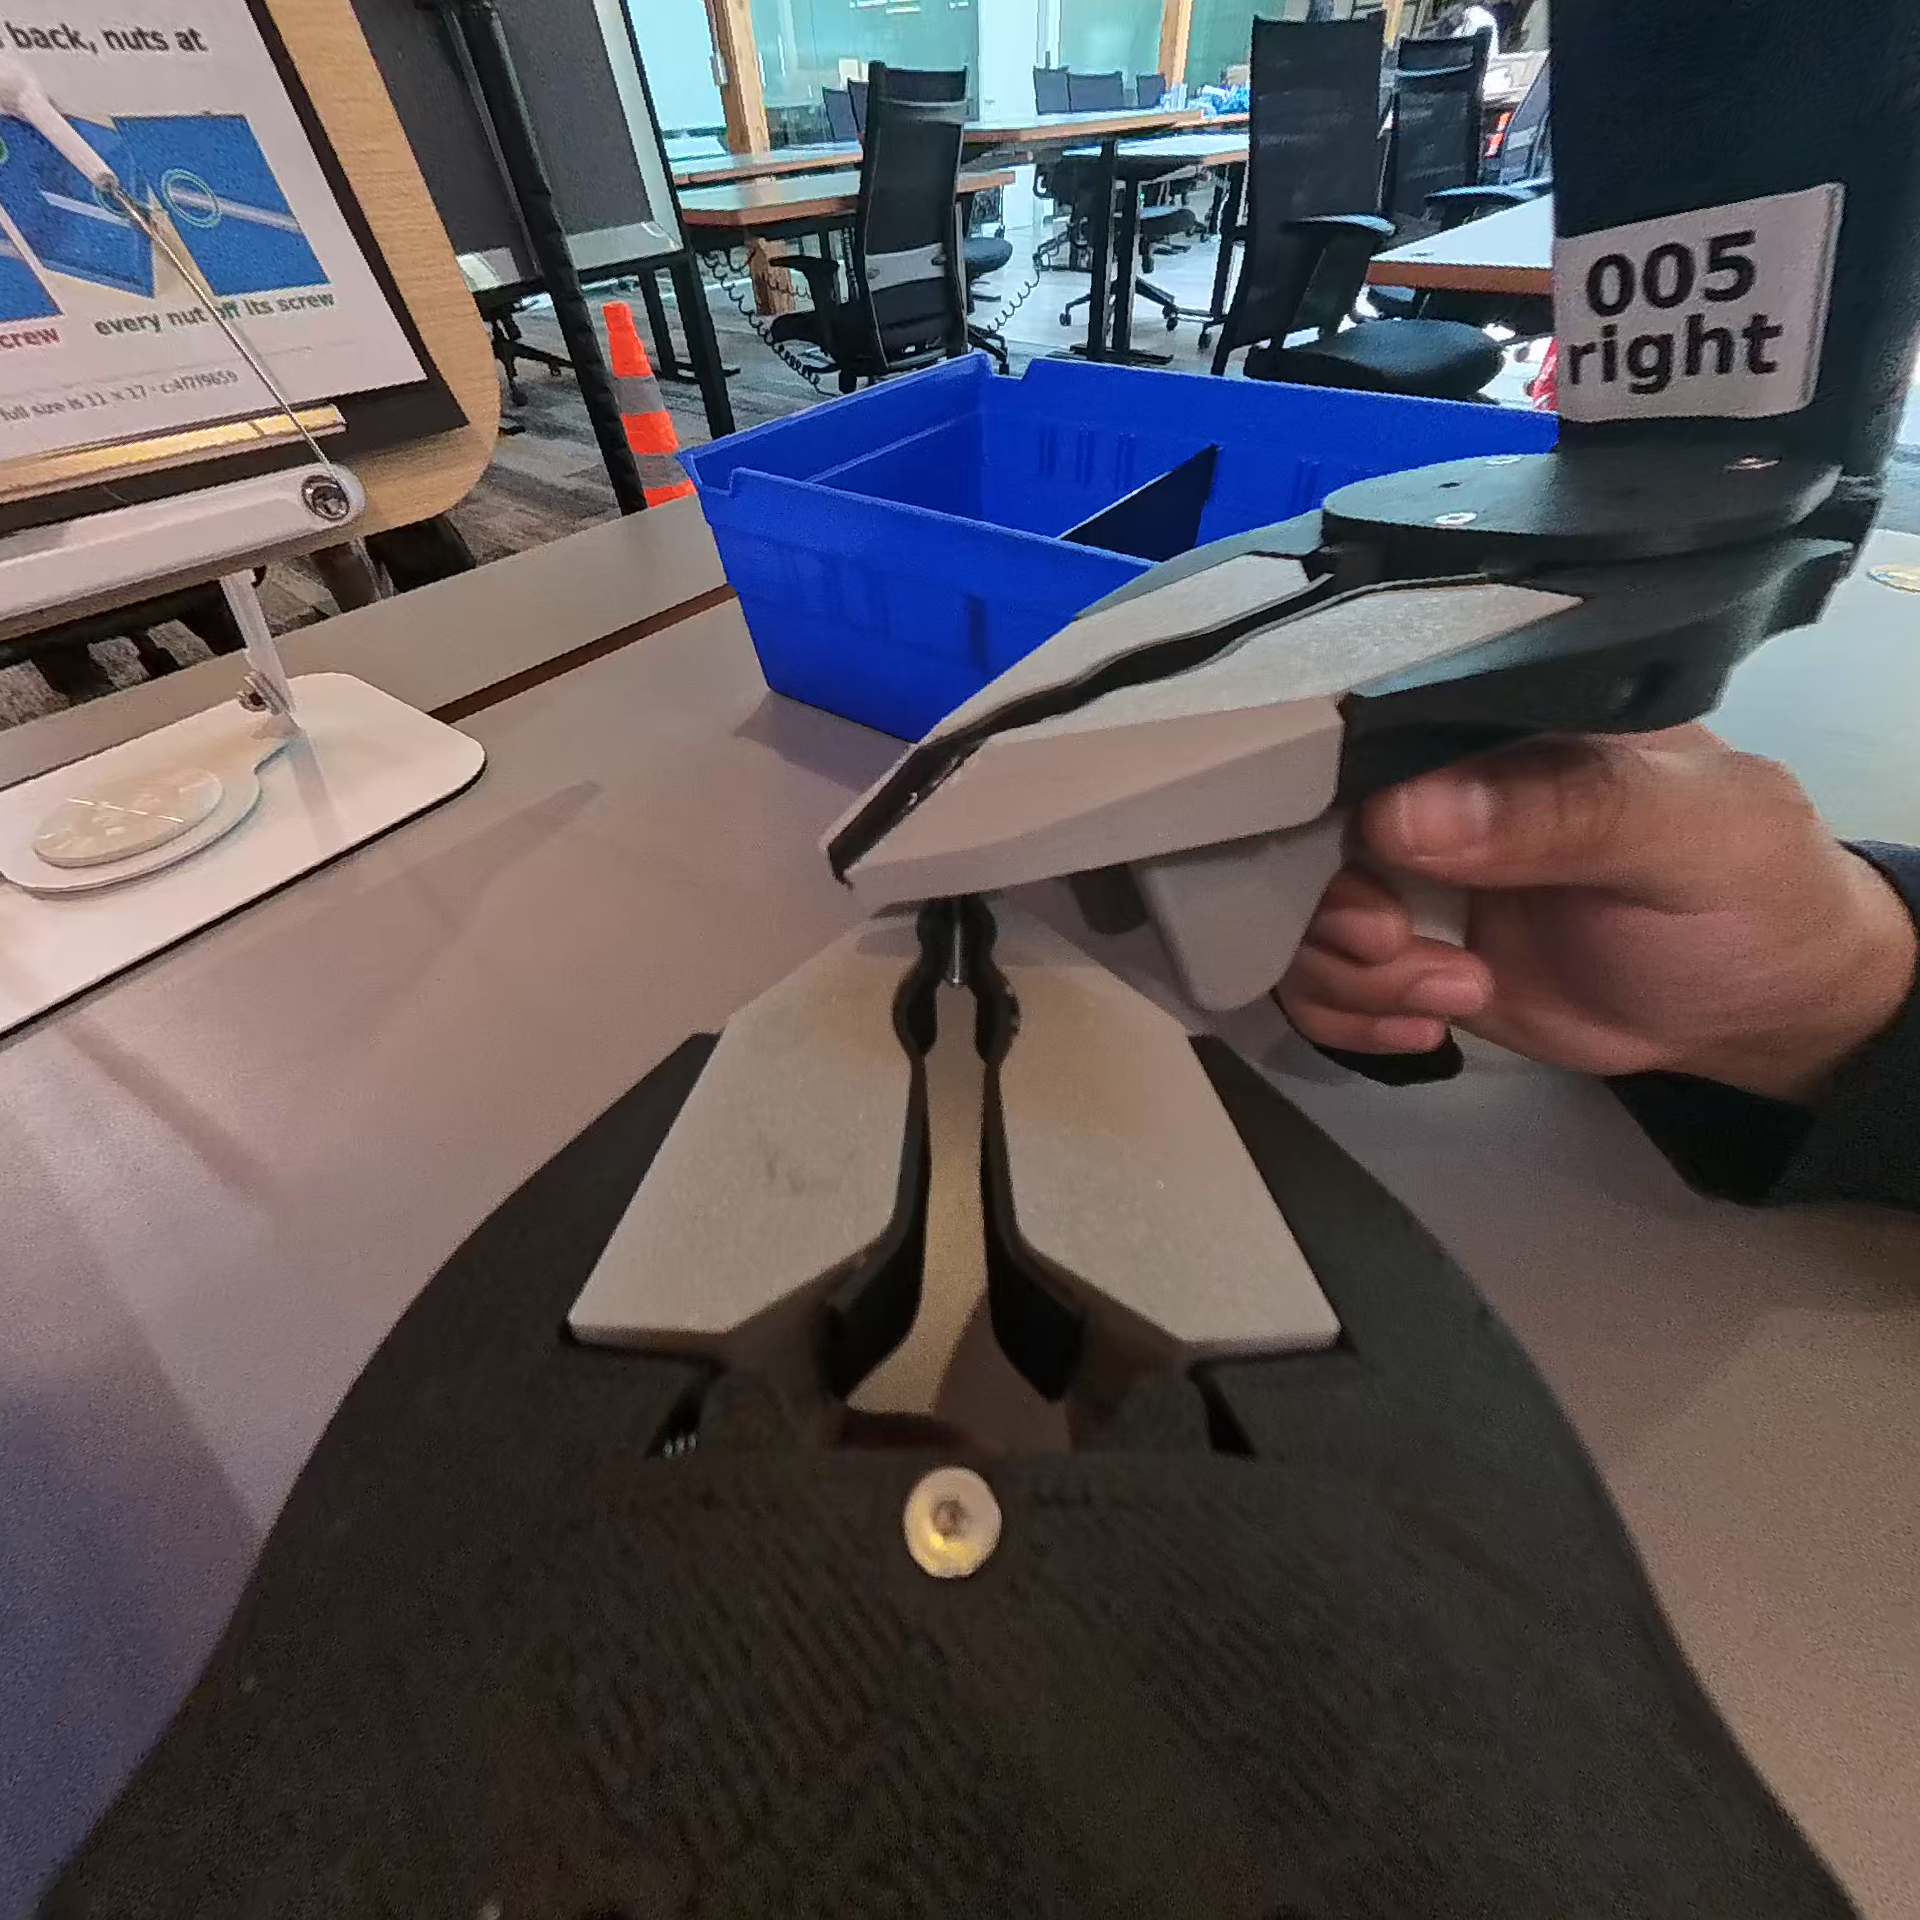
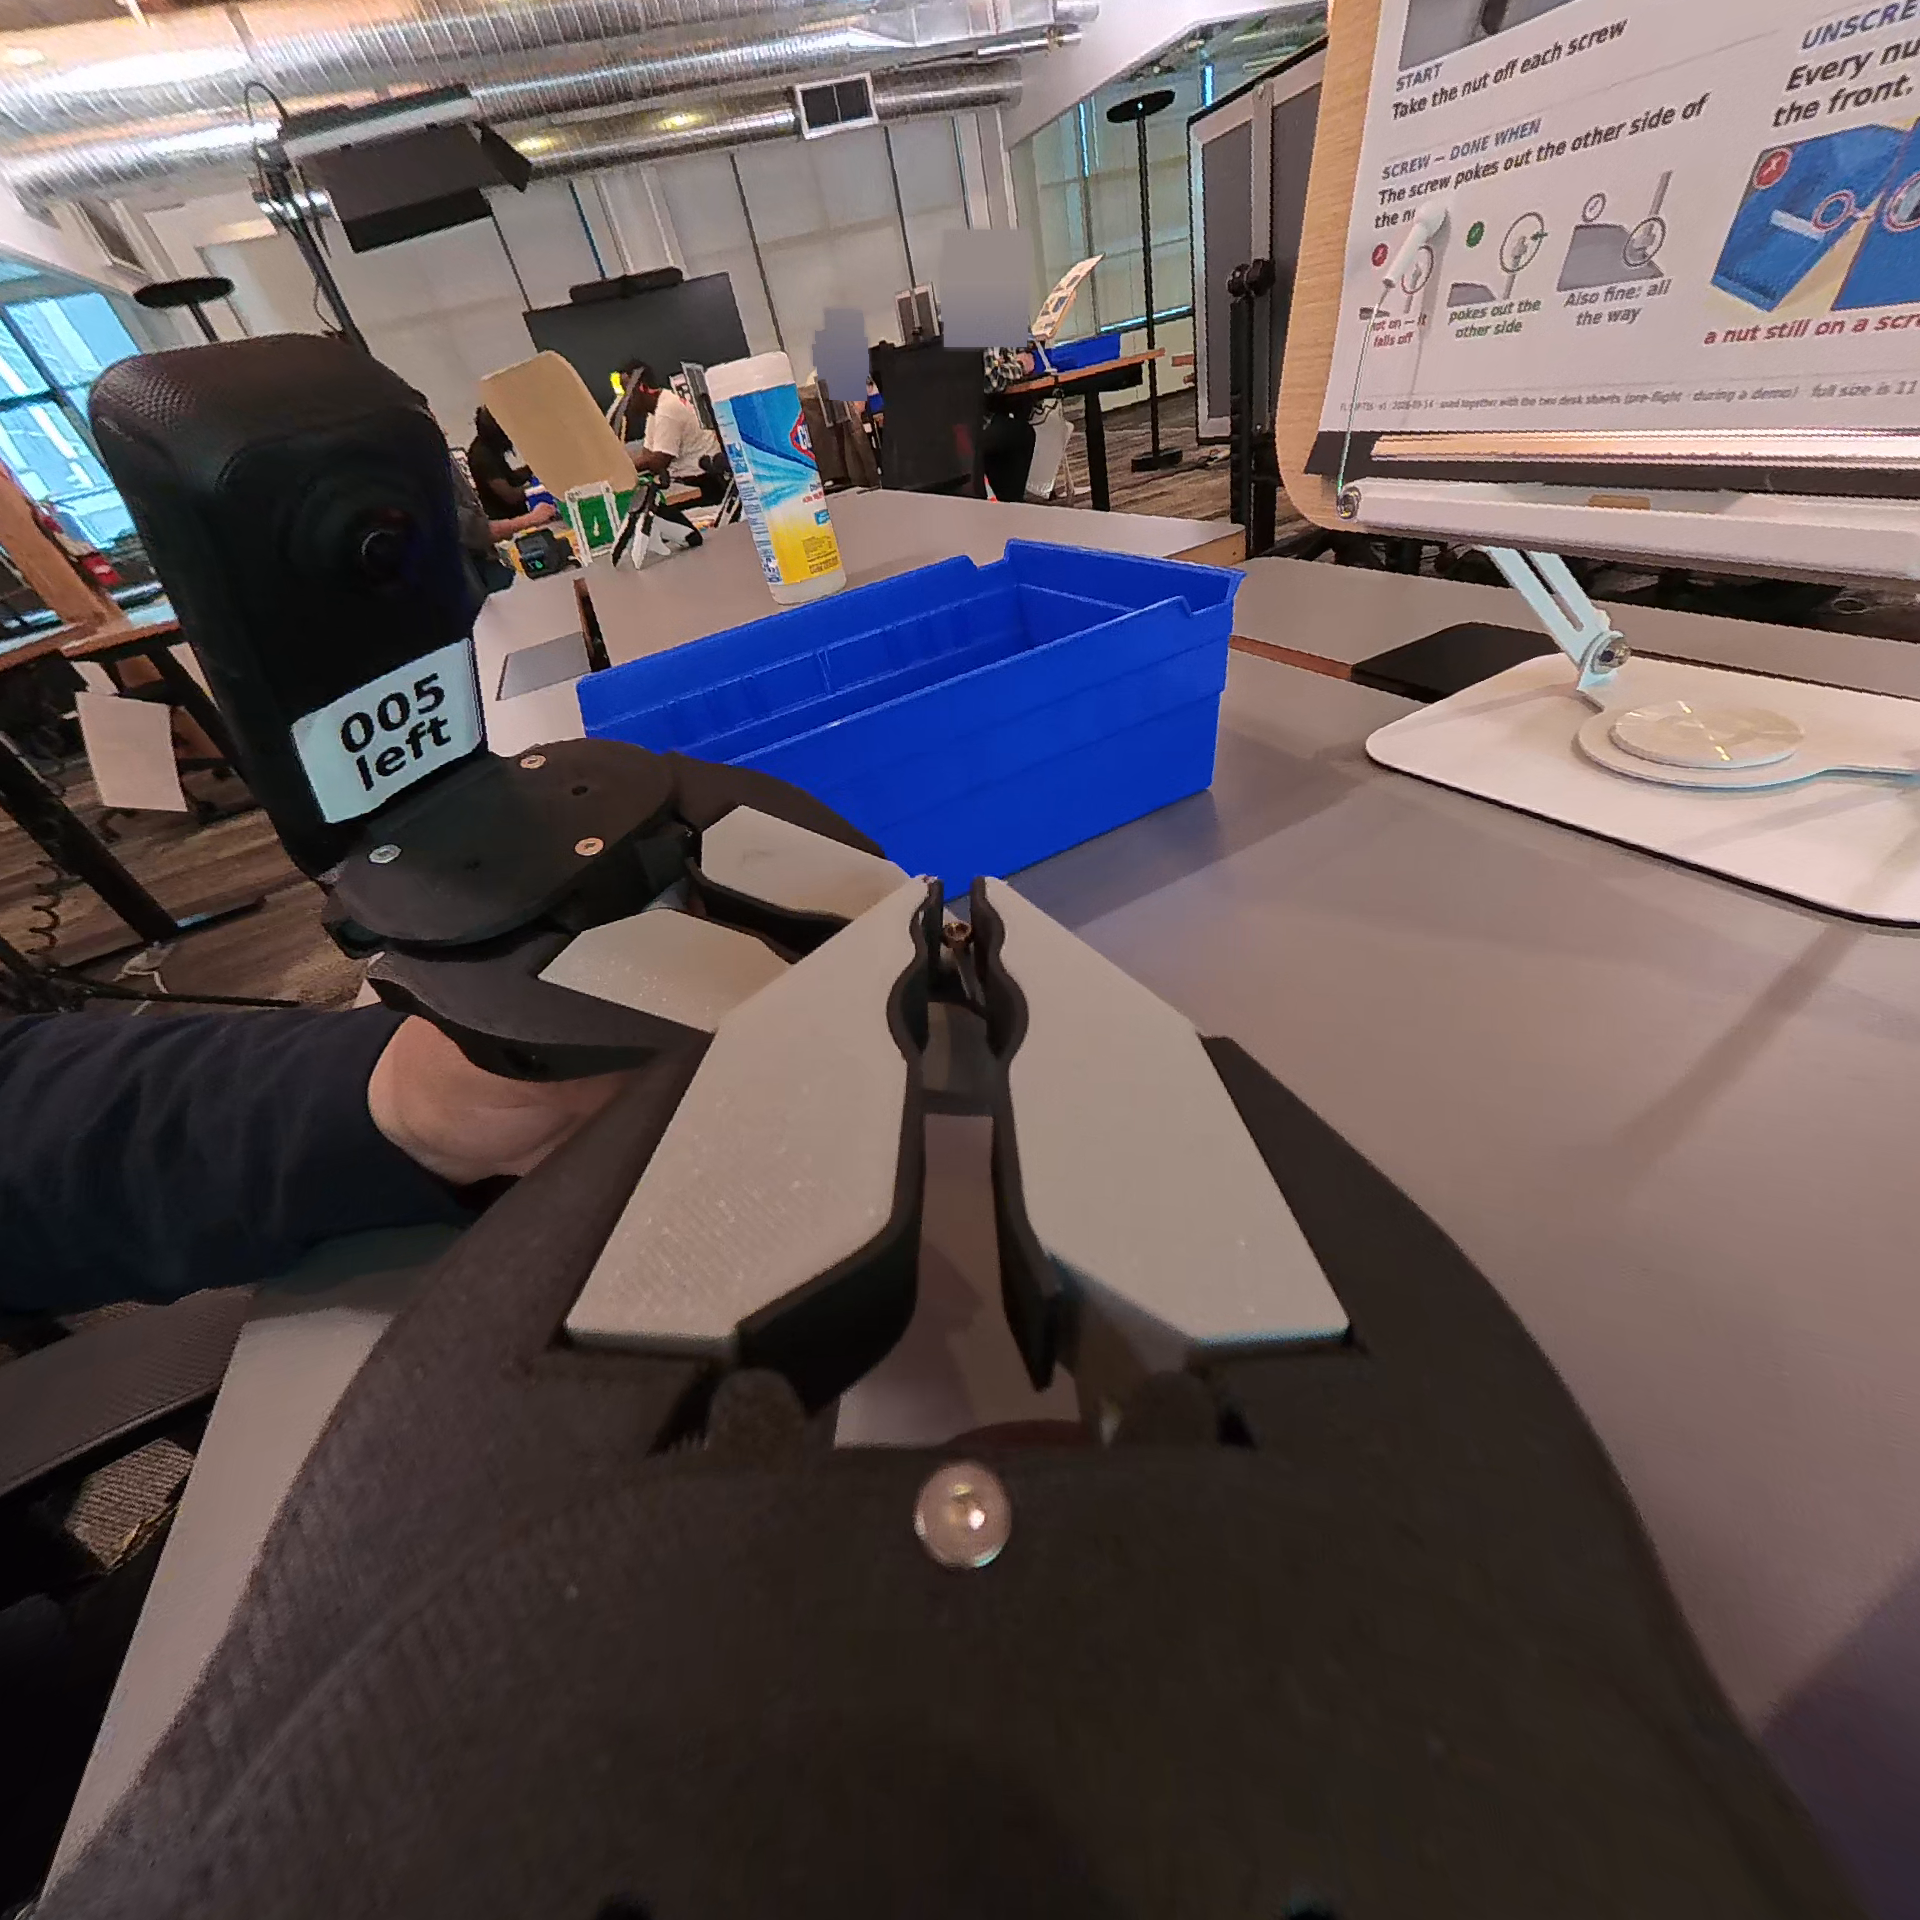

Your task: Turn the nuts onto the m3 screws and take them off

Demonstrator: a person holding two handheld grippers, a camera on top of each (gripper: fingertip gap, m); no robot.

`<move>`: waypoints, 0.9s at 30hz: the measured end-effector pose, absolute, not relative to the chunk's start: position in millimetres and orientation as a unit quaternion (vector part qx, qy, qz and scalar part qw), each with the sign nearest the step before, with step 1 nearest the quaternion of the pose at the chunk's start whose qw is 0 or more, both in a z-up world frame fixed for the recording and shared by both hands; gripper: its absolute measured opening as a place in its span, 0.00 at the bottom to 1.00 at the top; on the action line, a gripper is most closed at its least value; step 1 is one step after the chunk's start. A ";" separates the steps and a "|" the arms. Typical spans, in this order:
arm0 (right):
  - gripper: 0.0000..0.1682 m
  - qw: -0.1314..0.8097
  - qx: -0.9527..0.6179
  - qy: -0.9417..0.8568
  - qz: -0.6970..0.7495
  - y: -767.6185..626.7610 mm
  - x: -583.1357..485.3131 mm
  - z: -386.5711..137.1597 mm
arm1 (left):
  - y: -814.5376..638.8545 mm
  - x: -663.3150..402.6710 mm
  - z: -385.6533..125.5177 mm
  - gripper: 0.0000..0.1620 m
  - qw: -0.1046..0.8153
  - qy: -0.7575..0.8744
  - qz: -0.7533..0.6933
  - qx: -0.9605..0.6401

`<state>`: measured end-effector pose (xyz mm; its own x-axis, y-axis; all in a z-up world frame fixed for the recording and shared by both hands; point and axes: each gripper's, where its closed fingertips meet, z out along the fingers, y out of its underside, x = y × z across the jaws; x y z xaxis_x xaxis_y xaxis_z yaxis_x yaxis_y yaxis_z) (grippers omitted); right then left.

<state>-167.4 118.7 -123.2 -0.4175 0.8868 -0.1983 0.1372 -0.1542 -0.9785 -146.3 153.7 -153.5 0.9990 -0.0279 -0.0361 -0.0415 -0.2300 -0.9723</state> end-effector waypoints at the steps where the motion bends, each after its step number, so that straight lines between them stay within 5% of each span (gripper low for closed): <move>1: 0.01 0.302 -0.446 -0.572 0.618 119.0 -167.2 -123.0 | 153.7 -146.4 -153.7 0.00 0.620 0.023 0.008 -0.784; 5: 0.12 0.302 -0.460 -0.545 0.632 130.2 -166.9 -118.0 | 153.0 -150.3 -153.5 0.00 0.620 0.018 0.014 -0.784; 27: 0.01 0.307 -0.445 -0.581 0.608 116.1 -166.8 -126.6 | 154.1 -144.8 -157.7 0.00 0.610 0.037 0.029 -0.791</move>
